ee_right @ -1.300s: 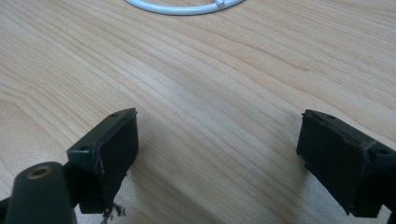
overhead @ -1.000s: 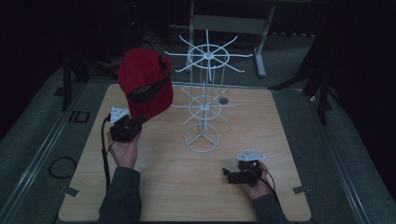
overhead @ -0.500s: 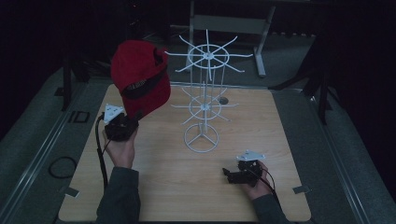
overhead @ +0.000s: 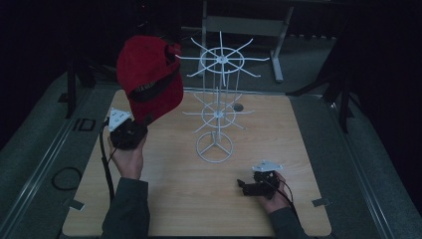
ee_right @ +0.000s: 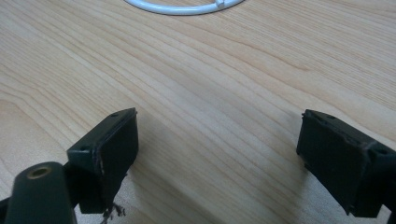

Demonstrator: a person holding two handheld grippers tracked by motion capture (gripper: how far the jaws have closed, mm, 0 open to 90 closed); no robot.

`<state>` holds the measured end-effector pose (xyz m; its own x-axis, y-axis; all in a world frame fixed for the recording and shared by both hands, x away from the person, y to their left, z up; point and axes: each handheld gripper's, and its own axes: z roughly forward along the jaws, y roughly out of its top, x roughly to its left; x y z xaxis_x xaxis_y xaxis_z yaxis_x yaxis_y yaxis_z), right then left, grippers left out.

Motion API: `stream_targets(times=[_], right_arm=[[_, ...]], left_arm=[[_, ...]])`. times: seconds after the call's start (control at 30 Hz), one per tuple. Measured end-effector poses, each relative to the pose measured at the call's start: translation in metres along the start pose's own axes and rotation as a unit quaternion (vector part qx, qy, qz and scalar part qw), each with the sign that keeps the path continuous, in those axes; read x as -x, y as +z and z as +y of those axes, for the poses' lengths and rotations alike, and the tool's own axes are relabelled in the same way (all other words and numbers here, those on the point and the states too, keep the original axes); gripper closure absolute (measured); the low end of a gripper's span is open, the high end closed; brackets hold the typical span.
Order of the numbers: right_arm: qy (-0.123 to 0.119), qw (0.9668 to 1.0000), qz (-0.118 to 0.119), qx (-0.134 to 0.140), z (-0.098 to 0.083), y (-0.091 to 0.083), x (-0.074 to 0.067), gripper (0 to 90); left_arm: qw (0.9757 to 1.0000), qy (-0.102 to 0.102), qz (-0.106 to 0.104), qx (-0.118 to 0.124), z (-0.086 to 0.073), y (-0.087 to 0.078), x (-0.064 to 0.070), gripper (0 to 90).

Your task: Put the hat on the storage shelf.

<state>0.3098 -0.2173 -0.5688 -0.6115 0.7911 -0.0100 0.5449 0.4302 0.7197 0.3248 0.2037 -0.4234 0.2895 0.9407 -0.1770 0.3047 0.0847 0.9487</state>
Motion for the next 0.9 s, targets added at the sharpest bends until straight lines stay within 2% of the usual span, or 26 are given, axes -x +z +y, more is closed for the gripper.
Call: stream_targets(times=[0.9], right_arm=[[0.000, 1.0000, 0.000, -0.001, 0.000, 0.000, 0.000, 12.6]], left_arm=[[0.9993, 0.013, -0.001, 0.034, 0.018, -0.018, 0.014, 85.9]])
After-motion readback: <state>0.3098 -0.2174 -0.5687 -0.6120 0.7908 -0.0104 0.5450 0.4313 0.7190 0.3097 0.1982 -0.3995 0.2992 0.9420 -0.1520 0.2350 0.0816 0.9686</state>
